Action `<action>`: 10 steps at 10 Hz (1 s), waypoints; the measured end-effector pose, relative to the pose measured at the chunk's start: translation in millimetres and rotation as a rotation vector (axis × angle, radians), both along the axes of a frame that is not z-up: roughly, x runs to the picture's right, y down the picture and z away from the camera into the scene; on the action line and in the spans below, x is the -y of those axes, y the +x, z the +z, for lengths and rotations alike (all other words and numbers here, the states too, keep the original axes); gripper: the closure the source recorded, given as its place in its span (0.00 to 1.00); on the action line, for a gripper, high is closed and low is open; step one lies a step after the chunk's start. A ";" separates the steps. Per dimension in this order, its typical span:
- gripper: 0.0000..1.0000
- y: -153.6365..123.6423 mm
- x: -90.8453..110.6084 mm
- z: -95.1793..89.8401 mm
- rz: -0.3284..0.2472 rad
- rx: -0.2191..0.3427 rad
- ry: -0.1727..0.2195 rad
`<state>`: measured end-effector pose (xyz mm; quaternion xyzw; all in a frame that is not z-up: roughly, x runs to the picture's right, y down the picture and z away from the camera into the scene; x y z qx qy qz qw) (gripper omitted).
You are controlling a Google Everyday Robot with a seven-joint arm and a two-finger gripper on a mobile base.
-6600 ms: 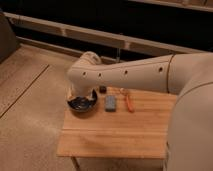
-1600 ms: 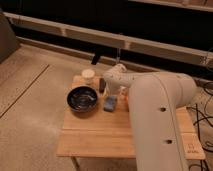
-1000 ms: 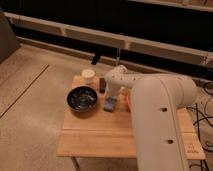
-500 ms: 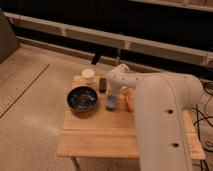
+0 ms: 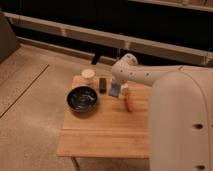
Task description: Place the white sponge in the ceramic cup
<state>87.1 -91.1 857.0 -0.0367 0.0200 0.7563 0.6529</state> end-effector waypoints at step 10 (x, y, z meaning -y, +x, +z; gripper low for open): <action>1.00 -8.8 71.4 -53.2 -0.067 0.020 0.210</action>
